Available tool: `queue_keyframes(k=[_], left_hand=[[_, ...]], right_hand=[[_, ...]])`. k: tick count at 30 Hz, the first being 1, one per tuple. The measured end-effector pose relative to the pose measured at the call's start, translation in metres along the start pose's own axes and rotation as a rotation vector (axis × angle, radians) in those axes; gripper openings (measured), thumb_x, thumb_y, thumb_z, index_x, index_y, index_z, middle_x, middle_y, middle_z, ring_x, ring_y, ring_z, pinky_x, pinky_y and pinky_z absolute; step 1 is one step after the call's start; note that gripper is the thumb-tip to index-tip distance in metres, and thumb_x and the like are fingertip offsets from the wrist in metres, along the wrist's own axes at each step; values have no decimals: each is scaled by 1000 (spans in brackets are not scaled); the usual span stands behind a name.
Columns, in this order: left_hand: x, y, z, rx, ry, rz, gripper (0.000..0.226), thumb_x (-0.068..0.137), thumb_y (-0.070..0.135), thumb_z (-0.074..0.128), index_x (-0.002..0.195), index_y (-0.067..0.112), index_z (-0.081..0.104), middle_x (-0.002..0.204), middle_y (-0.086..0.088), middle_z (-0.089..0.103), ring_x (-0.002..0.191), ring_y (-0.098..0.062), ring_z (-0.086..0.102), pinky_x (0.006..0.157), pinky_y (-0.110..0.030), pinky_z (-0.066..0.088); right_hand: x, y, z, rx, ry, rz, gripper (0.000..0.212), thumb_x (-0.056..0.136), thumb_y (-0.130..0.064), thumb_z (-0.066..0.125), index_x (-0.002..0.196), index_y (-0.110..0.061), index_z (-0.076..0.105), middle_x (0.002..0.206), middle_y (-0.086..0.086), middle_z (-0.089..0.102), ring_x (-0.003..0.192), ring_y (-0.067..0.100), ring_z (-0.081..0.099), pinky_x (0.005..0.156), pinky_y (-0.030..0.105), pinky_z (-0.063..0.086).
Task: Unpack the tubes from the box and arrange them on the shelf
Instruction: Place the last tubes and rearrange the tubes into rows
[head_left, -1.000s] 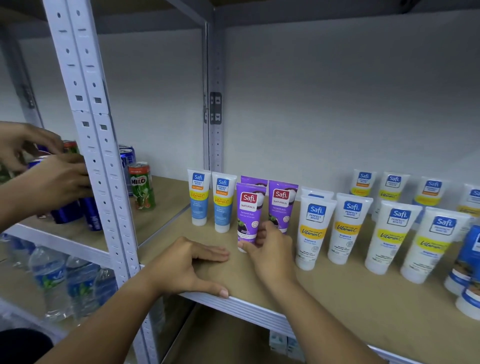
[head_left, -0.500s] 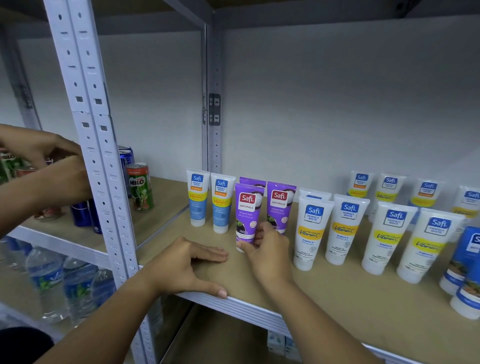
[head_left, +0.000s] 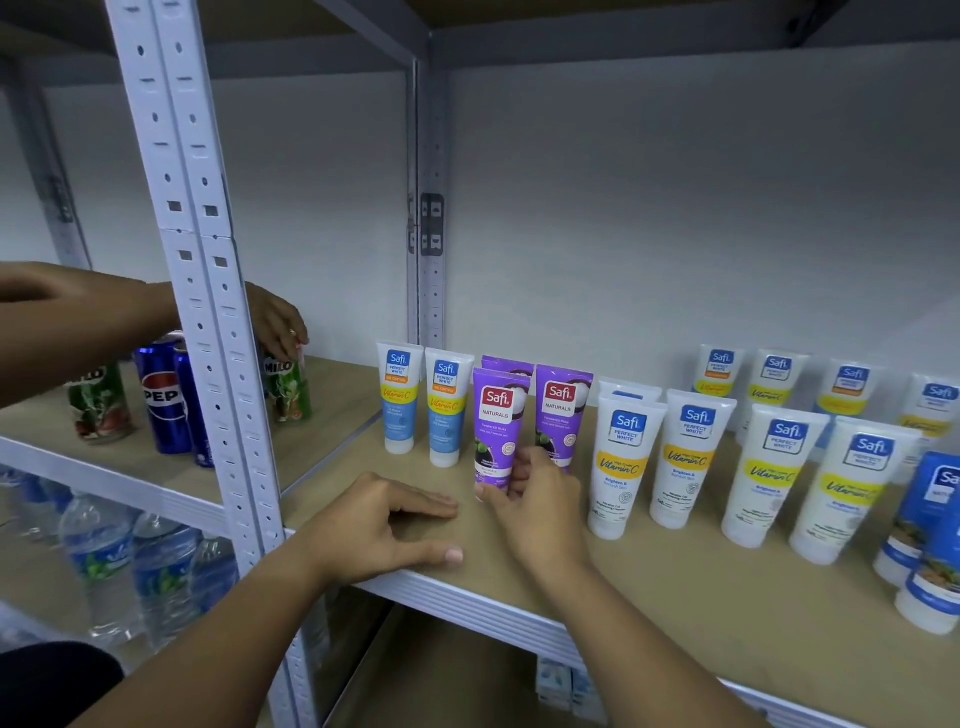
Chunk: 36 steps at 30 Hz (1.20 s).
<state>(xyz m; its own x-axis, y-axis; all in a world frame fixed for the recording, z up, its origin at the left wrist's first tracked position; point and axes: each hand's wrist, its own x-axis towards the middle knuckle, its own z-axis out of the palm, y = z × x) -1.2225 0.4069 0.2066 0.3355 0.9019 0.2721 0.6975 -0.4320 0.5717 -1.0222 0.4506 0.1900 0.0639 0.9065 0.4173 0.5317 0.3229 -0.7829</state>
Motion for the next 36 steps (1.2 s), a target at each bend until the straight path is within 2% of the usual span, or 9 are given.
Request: queue_keyframes(k=[4,8,11,14,18,21,27,32,36], left_hand=[[4,17,2,137,130,52,29,84,52,70,107,34,76,103,25,72,95,13,63,88,-18,52],[18,54,-5,162,314,193,12,85,28,77,97,27,79,87,17,76,79,7,66,72,-13,53],[38,98,-17,161,403,270,7,83,20,78,91,20,79,82,12,76,77,6,67,70,-1,45],[66,148,-27,146,432,338,5,86,16,75,89,19,79,80,14,75,78,7,66,71,1,42],[123,204,-27,186,386,374,13,91,28,68,98,21,77,87,13,75,79,2,67,74,0,44],[177,228,-14,217,332,364,21,91,31,66,106,19,75,93,7,76,84,-2,68,86,-19,54],[297,244,34,422,94,288,39,92,32,65,128,15,64,125,-3,66,115,-18,59,100,-33,48],[363,238,72,576,-138,261,49,91,31,69,134,11,59,134,-8,59,122,-23,54,101,-31,45],[389,236,85,602,-200,263,33,86,23,75,116,10,71,117,-7,70,103,-19,62,84,-27,49]], right_hand=[[-9,-7,-20,-50,-44,-15,32,78,-24,80,105,-16,64,99,-3,72,88,10,68,79,30,59],[-8,-27,-65,-112,-80,-87,16,83,-19,73,97,-16,68,84,-6,68,75,5,64,74,23,56],[2,-45,-108,-154,-42,-146,11,80,-13,70,90,-18,70,77,-6,69,71,8,66,74,30,57],[19,-59,-160,-211,33,-219,15,80,-6,68,91,-16,71,77,-4,70,72,11,67,74,29,57],[61,-53,-232,-359,120,-223,19,80,-8,72,97,-14,72,82,1,71,79,16,68,82,29,56],[100,-29,-275,-537,106,-144,28,78,-6,73,104,-14,71,96,5,71,89,20,68,88,31,55],[178,33,-324,-852,-44,-12,45,76,-14,79,119,-11,65,120,14,61,106,29,62,93,37,52],[223,67,-320,-966,-203,-34,51,78,-21,80,122,-6,60,124,16,56,114,30,55,94,39,50],[246,80,-310,-971,-274,-87,42,74,-17,83,112,-9,66,117,15,59,103,31,61,86,37,53]])
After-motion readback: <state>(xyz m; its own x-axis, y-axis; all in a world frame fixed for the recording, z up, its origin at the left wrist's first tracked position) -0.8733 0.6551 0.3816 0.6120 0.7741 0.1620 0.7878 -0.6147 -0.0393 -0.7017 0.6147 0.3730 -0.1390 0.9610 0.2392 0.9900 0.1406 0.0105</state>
